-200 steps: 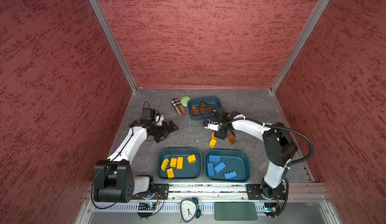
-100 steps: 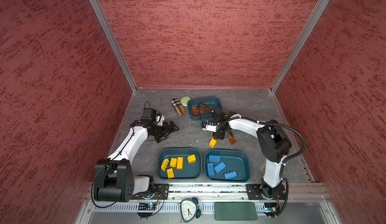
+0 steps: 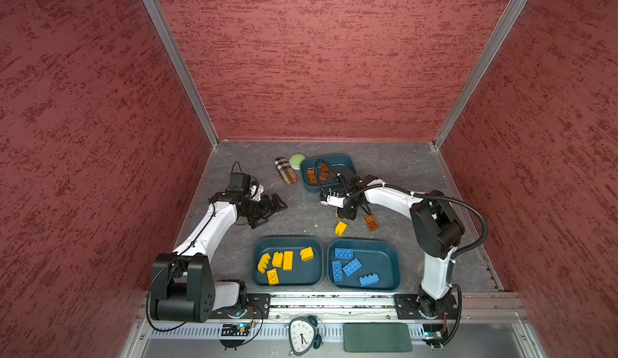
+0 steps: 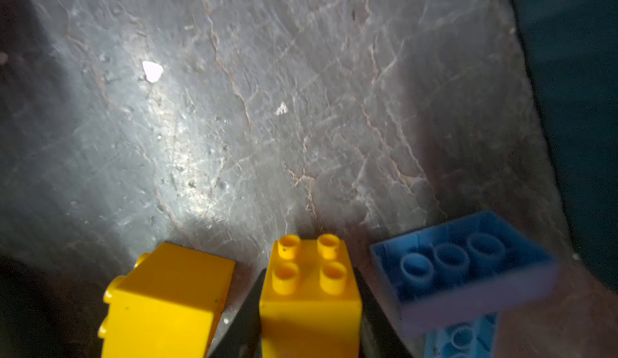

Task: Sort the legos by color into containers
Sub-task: 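Carry the yellow brick into the yellow-brick bin and open the right gripper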

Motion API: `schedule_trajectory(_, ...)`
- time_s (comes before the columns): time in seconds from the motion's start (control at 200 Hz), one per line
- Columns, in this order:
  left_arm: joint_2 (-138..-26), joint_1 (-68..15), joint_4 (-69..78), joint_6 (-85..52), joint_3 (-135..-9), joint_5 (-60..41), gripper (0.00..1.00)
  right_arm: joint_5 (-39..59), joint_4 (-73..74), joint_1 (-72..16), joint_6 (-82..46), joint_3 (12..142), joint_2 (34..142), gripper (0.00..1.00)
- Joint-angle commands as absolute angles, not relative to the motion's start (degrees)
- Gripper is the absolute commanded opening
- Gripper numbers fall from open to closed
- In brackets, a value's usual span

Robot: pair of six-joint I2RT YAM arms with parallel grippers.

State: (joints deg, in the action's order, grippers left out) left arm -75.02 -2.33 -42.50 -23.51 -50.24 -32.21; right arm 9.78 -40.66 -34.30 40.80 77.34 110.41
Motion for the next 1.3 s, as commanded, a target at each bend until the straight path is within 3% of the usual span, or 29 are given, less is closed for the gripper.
schedule_trajectory(0.0,-75.67,-2.68,-42.63,-22.53,-51.59,-31.73,0.99,14.41,-40.92,-34.53,39.32,78.58,106.53,0.26)
schedule_trajectory(0.296,-76.45,-2.64,-42.51,-22.11,-52.71,-31.73,0.99,19.26,-37.8,-39.21,35.05,77.09,100.28,0.27)
schedule_trajectory(0.877,-76.38,-0.62,-43.29,-20.31,-53.24,-30.3,0.99,31.47,-33.1,-58.92,25.44,74.72,99.07,0.28)
schedule_trajectory(1.298,-76.81,-0.53,-42.36,-20.26,-52.67,-30.54,0.99,27.88,-35.53,-64.33,28.72,76.3,106.62,0.33)
